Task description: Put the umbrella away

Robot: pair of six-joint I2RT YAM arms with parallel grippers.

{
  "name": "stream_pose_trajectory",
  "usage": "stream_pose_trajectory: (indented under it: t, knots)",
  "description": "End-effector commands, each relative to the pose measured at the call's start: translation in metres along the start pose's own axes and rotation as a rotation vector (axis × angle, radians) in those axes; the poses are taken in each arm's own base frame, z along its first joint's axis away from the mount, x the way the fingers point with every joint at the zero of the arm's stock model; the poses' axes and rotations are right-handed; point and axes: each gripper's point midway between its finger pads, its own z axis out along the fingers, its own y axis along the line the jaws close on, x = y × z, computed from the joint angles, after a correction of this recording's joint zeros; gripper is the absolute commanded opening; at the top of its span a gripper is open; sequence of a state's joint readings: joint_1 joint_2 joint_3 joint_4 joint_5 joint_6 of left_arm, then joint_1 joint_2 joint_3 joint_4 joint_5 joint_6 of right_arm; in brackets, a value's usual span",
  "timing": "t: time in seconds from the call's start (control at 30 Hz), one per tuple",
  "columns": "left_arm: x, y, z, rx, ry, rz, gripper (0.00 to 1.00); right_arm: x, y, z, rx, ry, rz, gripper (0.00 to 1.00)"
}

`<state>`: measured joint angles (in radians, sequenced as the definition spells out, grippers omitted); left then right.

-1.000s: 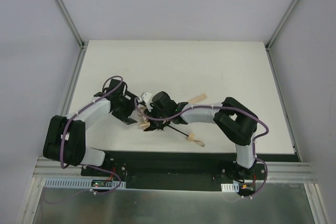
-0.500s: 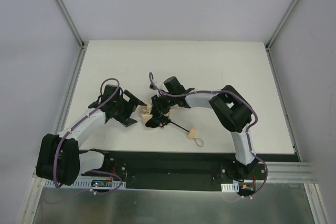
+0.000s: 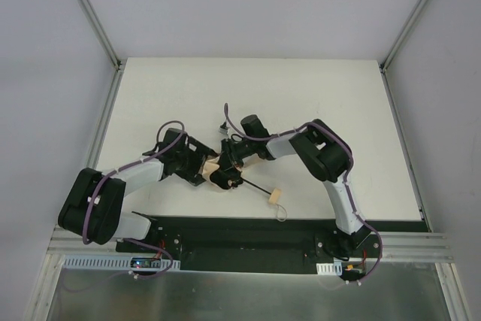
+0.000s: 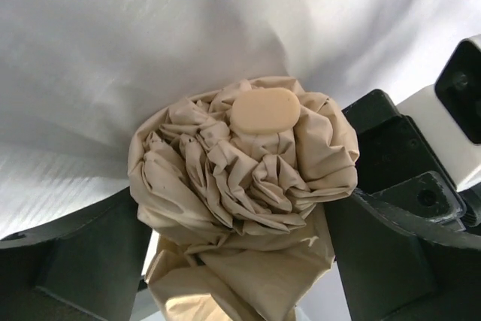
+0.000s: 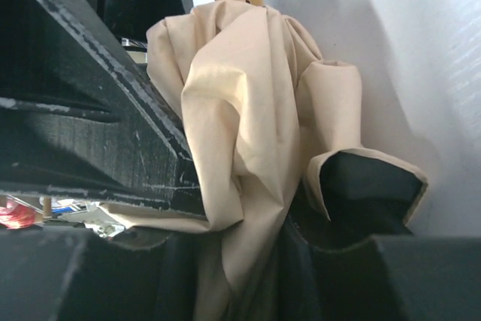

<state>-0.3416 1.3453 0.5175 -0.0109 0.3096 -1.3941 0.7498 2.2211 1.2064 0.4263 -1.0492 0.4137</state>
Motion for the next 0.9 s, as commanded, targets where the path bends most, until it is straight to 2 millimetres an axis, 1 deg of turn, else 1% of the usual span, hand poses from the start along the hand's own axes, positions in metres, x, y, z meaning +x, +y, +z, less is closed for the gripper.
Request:
stream_pose_trajectory:
  t: [0.0, 0.07, 0.13, 0.17, 0.2, 0.23, 0.3, 0.33, 0.37, 0.4, 0.43, 0.5, 0.53, 0.57, 0.6, 0.63, 0.7, 0.8, 0.87]
  knots:
    - [-0.008, 0.029, 0.018, -0.049, -0.068, -0.05, 0.82, 0.011, -0.014, 0.006, -0.024, -0.001, 0.093, 0.0]
    - [-0.005, 0.031, 0.022, -0.037, -0.075, -0.039, 0.69, 0.005, -0.012, 0.009, -0.034, -0.02, 0.093, 0.0]
    - [-0.003, 0.034, 0.025, -0.044, -0.082, -0.032, 0.5, -0.004, -0.008, 0.009, -0.049, -0.048, 0.09, 0.0]
    - [-0.004, 0.036, 0.027, -0.045, -0.092, -0.025, 0.44, -0.006, -0.007, 0.01, -0.05, -0.053, 0.089, 0.0]
    - [-0.006, 0.038, 0.028, -0.047, -0.104, -0.017, 0.33, -0.007, -0.005, 0.011, -0.051, -0.054, 0.086, 0.0]
    - [-0.008, 0.042, 0.03, -0.055, -0.117, -0.004, 0.23, -0.01, -0.002, 0.011, -0.052, -0.06, 0.077, 0.0]
    - [-0.01, 0.052, 0.033, -0.083, -0.128, 0.008, 0.08, -0.014, 0.001, 0.008, -0.043, -0.072, 0.065, 0.02]
    - [-0.01, 0.057, 0.034, -0.097, -0.126, 0.019, 0.05, -0.015, 0.001, 0.006, -0.02, -0.072, 0.069, 0.1]
    - [-0.01, 0.061, 0.034, -0.105, -0.125, 0.027, 0.02, -0.016, 0.002, 0.003, 0.01, -0.074, 0.047, 0.16]
    - [-0.009, 0.063, 0.034, -0.111, -0.124, 0.044, 0.0, -0.013, 0.001, -0.001, 0.05, -0.06, 0.048, 0.25]
    - [-0.008, 0.067, 0.034, -0.127, -0.122, 0.051, 0.0, -0.013, -0.002, -0.007, 0.128, -0.062, 0.031, 0.32]
    - [-0.009, 0.074, 0.032, -0.141, -0.128, 0.059, 0.0, -0.009, -0.003, -0.02, 0.242, -0.029, -0.043, 0.41]
    - [-0.008, 0.076, 0.032, -0.15, -0.127, 0.061, 0.0, 0.003, -0.006, -0.03, 0.312, 0.016, -0.021, 0.46]
    - [-0.008, 0.077, 0.031, -0.151, -0.128, 0.065, 0.0, 0.001, -0.003, -0.037, 0.347, 0.025, -0.05, 0.53]
    - [-0.008, 0.076, 0.031, -0.151, -0.125, 0.071, 0.0, 0.002, -0.003, -0.046, 0.4, 0.037, -0.08, 0.69]
    - [-0.007, 0.074, 0.03, -0.146, -0.124, 0.074, 0.0, 0.001, -0.001, -0.053, 0.438, 0.042, -0.114, 0.75]
    - [-0.006, 0.072, 0.029, -0.145, -0.121, 0.08, 0.0, 0.0, 0.01, -0.068, 0.494, 0.063, -0.185, 0.77]
    - [-0.006, 0.066, 0.026, -0.136, -0.12, 0.089, 0.0, -0.006, 0.025, -0.085, 0.567, 0.035, -0.292, 0.77]
    - [-0.005, 0.064, 0.024, -0.135, -0.119, 0.089, 0.0, -0.007, 0.044, -0.086, 0.599, 0.018, -0.394, 0.78]
